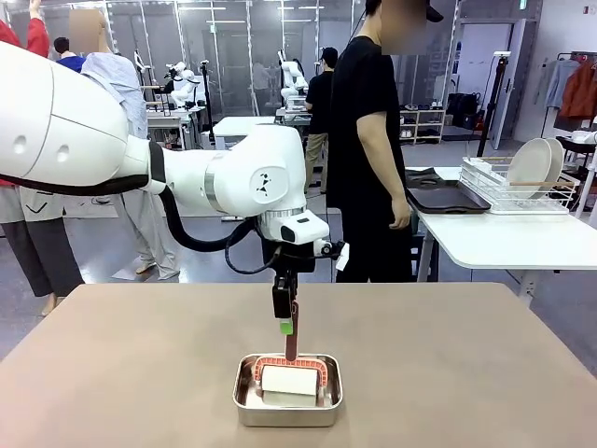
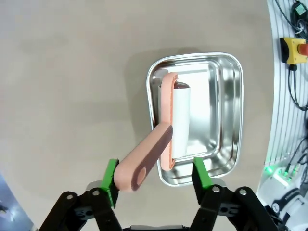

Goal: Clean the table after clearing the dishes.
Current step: Place the Lint Roller back on top of the Airtight Container.

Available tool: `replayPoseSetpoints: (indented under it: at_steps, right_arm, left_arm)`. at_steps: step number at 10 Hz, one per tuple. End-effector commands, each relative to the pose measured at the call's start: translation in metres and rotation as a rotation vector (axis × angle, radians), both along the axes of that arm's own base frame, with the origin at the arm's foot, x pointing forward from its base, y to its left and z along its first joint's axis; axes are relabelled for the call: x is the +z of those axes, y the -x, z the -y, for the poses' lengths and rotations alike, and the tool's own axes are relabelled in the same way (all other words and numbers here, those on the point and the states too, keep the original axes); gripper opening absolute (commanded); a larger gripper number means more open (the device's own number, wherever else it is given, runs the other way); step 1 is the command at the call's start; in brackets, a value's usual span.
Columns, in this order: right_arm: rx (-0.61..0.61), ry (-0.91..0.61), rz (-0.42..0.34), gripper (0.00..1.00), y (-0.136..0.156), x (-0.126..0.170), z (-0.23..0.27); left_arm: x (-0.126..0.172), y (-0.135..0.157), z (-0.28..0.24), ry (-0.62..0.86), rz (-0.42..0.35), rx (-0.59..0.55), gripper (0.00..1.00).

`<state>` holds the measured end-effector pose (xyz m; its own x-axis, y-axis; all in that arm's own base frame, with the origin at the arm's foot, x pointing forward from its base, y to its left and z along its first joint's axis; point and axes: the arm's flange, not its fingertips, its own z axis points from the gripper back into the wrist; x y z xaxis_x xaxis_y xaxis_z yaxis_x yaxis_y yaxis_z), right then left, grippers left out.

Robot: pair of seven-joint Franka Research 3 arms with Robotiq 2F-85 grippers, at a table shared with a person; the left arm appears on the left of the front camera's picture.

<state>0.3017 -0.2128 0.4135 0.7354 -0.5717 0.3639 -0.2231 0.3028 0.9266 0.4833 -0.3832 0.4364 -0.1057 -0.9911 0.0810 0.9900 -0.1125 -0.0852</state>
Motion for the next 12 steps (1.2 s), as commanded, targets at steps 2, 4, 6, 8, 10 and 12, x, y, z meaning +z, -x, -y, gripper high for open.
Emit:
replayPoseSetpoints:
  at_steps: [2, 4, 6, 8, 10, 12]
  right_arm:
    - [0.008, 0.001, 0.009, 1.0, 0.002, 0.002, 0.0]
    - [0.008, 0.001, 0.009, 1.0, 0.002, 0.002, 0.0]
    - [0.008, 0.001, 0.009, 1.0, 0.002, 0.002, 0.0]
    - [0.008, 0.001, 0.009, 1.0, 0.002, 0.002, 0.0]
    - [0.008, 0.001, 0.009, 1.0, 0.002, 0.002, 0.0]
    - [0.008, 0.001, 0.009, 1.0, 0.002, 0.002, 0.0]
  left_arm:
    - [0.017, 0.006, -0.01, 0.006, 0.034, 0.016, 0.95]
    - [0.022, 0.007, -0.017, 0.015, 0.046, 0.034, 1.0]
    - [0.019, 0.012, -0.017, 0.048, 0.058, 0.007, 1.0]
    - [0.025, -0.002, -0.01, 0.015, 0.041, 0.019, 1.0]
    - [0.025, -0.002, -0.01, 0.015, 0.041, 0.019, 1.0]
    - [0.025, -0.002, -0.01, 0.015, 0.041, 0.019, 1.0]
